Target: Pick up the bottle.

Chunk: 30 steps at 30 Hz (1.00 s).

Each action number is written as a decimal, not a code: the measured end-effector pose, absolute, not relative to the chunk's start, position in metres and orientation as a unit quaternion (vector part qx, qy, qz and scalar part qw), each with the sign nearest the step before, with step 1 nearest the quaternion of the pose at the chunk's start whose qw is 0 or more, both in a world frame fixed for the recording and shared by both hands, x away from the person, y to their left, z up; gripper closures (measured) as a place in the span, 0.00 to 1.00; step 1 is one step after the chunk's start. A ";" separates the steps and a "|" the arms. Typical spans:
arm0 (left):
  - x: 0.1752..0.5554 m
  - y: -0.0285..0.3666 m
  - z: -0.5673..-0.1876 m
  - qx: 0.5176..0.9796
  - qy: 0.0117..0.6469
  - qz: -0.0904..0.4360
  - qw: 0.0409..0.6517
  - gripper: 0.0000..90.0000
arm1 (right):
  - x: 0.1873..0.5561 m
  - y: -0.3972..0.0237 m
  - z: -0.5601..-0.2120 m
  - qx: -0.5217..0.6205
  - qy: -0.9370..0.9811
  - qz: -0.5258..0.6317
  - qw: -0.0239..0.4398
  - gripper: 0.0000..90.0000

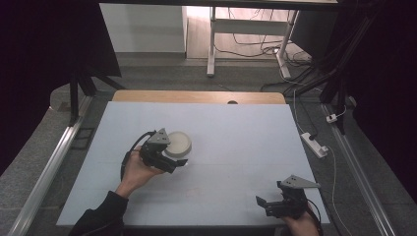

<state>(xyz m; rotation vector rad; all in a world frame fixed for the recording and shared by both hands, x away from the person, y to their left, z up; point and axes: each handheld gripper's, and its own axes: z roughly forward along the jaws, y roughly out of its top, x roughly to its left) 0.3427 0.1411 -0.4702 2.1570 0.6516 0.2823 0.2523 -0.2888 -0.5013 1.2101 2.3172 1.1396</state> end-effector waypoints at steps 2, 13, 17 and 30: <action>0.343 0.136 -0.469 0.863 0.254 0.109 0.422 0.08 | 0.252 -0.289 -0.501 0.420 0.804 0.396 0.144 0.00; 0.341 0.111 -0.466 0.871 0.228 0.089 0.427 0.08 | 0.252 -0.289 -0.501 0.420 0.804 0.396 0.144 0.00; 0.338 0.105 -0.465 0.873 0.220 0.087 0.427 0.08 | 0.252 -0.289 -0.501 0.420 0.804 0.396 0.143 0.00; 0.330 0.093 -0.461 0.874 0.202 0.076 0.434 0.08 | 0.252 -0.289 -0.501 0.419 0.804 0.396 0.144 0.00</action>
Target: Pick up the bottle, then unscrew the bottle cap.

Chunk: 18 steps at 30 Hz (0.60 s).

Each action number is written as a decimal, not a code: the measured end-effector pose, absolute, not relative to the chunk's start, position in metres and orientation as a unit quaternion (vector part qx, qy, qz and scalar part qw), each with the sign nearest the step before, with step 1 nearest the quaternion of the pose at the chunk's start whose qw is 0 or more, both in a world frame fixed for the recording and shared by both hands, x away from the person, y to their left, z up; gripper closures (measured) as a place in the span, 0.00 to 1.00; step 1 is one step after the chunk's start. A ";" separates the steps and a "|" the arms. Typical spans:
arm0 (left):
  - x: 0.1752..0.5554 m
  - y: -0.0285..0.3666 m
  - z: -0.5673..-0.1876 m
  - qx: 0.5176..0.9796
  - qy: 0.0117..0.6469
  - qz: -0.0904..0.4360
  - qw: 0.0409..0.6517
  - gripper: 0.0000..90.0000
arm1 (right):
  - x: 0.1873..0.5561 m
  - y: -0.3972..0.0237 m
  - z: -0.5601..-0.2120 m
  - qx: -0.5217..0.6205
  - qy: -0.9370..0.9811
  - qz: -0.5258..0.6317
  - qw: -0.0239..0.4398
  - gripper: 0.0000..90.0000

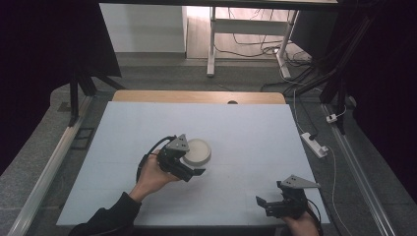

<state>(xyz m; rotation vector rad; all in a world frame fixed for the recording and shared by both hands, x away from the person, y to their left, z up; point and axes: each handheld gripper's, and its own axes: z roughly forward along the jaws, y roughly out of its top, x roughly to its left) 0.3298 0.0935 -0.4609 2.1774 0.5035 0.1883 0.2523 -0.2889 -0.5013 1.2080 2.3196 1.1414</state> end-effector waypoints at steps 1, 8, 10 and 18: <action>0.330 0.093 -0.461 0.875 0.201 0.075 0.434 0.08 | 0.252 -0.289 -0.501 0.419 0.805 0.396 0.144 0.00; 0.329 0.092 -0.461 0.877 0.197 0.079 0.431 0.08 | 0.252 -0.289 -0.501 0.416 0.805 0.398 0.146 0.00; 0.329 0.092 -0.462 0.877 0.197 0.079 0.431 0.08 | 0.252 -0.288 -0.501 0.414 0.806 0.396 0.147 0.00; 0.327 0.091 -0.465 0.877 0.198 0.080 0.431 0.08 | 0.250 -0.287 -0.498 0.408 0.805 0.405 0.146 0.00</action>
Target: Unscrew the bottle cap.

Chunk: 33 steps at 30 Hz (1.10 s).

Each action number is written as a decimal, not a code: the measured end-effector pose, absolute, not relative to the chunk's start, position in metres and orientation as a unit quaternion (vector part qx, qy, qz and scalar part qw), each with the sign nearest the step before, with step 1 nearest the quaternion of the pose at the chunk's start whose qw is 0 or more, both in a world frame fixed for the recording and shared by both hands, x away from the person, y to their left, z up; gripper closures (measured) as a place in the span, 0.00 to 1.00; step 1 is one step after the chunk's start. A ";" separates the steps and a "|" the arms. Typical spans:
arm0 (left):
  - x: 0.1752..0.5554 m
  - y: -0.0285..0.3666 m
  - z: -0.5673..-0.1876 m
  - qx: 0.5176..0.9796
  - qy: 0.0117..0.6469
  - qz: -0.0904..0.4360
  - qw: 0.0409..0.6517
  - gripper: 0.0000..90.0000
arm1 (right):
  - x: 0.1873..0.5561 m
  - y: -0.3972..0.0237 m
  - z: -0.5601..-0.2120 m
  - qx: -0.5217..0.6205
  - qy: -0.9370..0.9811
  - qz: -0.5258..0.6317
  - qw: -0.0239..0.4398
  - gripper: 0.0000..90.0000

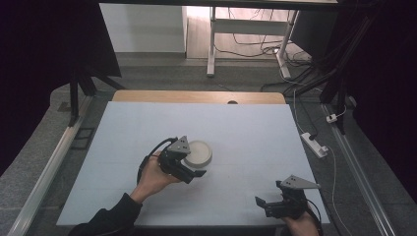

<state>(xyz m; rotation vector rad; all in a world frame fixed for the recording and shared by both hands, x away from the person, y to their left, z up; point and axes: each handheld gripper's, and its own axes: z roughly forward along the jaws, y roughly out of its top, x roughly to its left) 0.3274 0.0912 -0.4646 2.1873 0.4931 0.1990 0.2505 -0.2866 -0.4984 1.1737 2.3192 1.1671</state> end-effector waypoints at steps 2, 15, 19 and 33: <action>0.327 0.091 -0.465 0.878 0.196 0.080 0.429 0.08 | 0.249 -0.284 -0.495 0.399 0.805 0.412 0.148 0.00; 0.327 0.092 -0.465 0.873 0.200 0.083 0.437 0.08 | 0.247 -0.268 -0.479 0.357 0.810 0.440 0.155 0.00; 0.327 0.092 -0.465 0.872 0.201 0.082 0.438 0.08 | 0.248 -0.262 -0.476 0.338 0.810 0.456 0.145 0.00; 0.327 0.091 -0.466 0.872 0.201 0.082 0.440 0.08 | 0.255 -0.236 -0.458 0.299 0.804 0.499 0.121 0.00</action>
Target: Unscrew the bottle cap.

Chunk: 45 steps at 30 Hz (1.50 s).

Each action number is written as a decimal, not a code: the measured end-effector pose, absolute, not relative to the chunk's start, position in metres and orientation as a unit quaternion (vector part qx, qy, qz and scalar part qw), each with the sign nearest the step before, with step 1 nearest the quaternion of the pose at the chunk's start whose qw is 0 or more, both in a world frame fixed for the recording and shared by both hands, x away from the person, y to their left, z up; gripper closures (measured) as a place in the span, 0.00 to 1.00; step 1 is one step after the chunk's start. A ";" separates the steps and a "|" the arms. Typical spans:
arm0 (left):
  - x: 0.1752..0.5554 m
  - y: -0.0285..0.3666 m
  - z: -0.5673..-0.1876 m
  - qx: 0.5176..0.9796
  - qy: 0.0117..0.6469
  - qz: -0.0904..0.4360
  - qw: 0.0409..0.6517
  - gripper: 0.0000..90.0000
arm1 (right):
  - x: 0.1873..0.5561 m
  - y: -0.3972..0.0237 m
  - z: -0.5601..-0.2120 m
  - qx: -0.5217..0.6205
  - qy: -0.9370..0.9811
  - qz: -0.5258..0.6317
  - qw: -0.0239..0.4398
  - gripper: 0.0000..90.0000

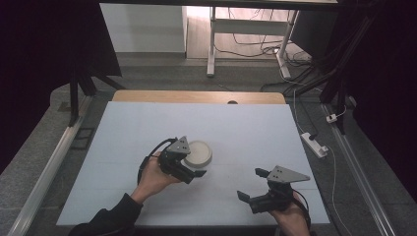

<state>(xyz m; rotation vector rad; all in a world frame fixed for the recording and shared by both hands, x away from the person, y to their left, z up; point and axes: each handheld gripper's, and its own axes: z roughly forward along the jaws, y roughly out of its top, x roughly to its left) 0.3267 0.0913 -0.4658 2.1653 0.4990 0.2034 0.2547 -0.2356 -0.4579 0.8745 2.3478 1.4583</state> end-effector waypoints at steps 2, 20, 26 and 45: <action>0.327 0.091 -0.466 0.871 0.201 0.081 0.440 0.08 | 0.256 -0.232 -0.456 0.295 0.805 0.501 0.115 0.00; 0.325 0.090 -0.465 0.875 0.191 0.078 0.439 0.08 | 0.282 -0.190 -0.442 0.279 0.816 0.495 0.106 0.00; 0.325 0.089 -0.465 0.877 0.188 0.076 0.437 0.08 | 0.292 -0.177 -0.436 0.276 0.819 0.493 0.097 0.00; 0.323 0.086 -0.464 0.881 0.180 0.074 0.431 0.08 | 0.313 -0.112 -0.424 0.231 0.832 0.491 0.112 0.00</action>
